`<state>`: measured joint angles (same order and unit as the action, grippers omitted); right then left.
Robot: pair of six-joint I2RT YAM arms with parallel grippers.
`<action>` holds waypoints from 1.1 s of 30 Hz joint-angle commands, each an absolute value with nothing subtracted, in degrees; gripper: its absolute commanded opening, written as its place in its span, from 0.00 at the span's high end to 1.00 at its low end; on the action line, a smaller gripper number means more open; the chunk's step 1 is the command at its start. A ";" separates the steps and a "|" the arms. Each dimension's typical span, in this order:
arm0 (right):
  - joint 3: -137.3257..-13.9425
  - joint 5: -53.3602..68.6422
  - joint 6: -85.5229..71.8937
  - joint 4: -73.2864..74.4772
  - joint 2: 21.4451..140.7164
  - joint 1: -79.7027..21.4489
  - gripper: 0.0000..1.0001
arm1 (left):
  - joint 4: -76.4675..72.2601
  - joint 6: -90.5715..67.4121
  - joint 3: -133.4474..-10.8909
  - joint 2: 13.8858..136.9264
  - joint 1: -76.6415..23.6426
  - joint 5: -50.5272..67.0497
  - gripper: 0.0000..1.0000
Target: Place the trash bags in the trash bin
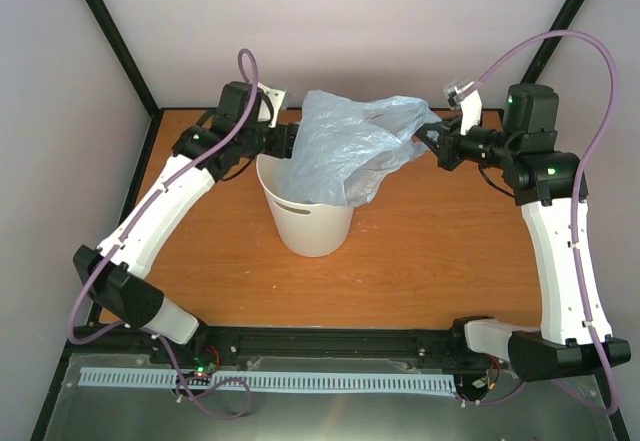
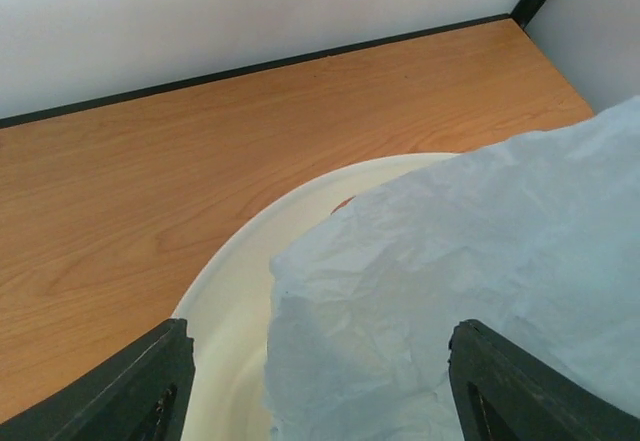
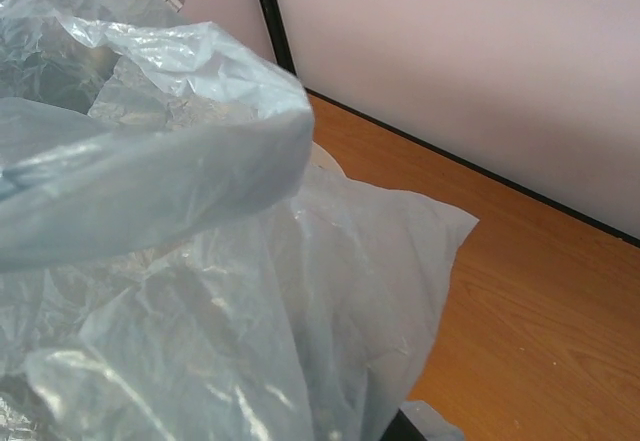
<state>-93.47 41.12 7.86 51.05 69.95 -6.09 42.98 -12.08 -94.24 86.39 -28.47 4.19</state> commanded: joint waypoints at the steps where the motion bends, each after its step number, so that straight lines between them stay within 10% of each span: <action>1: -94.32 43.20 7.91 51.43 69.74 -5.75 0.97 | 45.52 -13.28 -95.84 83.86 -29.14 -0.30 0.29; 19: -96.30 44.06 7.26 52.31 71.13 -8.42 0.97 | 49.92 -12.28 -100.23 81.95 -25.55 -12.62 0.23; 33: -96.82 42.10 9.02 54.46 71.06 -10.57 0.96 | 49.40 -8.14 -95.18 82.47 -26.13 8.08 0.32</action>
